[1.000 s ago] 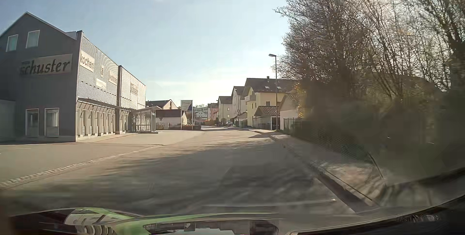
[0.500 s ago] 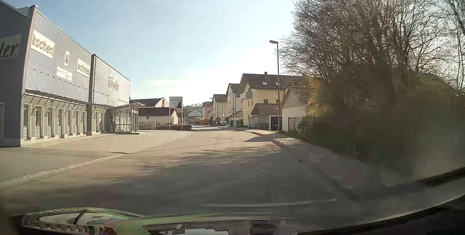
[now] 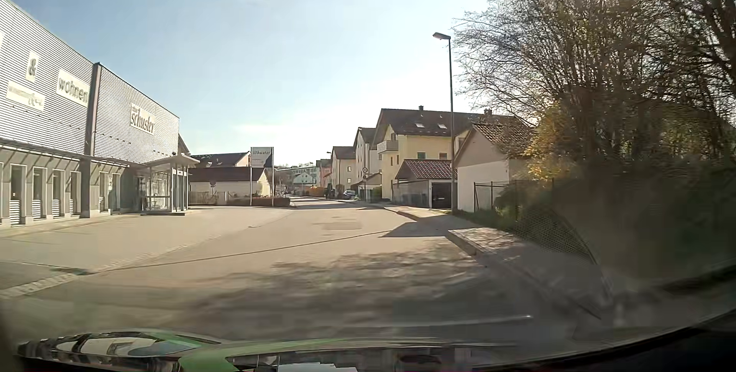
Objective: Follow the waypoints while adhering to traffic rules and regulations
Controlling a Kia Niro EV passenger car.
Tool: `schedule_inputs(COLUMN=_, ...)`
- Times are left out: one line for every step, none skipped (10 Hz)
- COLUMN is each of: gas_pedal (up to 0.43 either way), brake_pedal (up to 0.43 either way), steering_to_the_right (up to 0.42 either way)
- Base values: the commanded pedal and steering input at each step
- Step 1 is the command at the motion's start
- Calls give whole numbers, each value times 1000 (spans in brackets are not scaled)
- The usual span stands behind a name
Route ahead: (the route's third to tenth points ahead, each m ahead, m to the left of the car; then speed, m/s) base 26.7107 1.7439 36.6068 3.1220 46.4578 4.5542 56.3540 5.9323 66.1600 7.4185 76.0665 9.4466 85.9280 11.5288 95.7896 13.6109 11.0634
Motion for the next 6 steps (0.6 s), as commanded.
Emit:
schedule_inputs(gas_pedal=150, brake_pedal=0, steering_to_the_right=2)
schedule_inputs(gas_pedal=150, brake_pedal=0, steering_to_the_right=2)
schedule_inputs(gas_pedal=150, brake_pedal=0, steering_to_the_right=2)
schedule_inputs(gas_pedal=150, brake_pedal=0, steering_to_the_right=1)
schedule_inputs(gas_pedal=150, brake_pedal=0, steering_to_the_right=-5)
schedule_inputs(gas_pedal=150, brake_pedal=0, steering_to_the_right=-9)
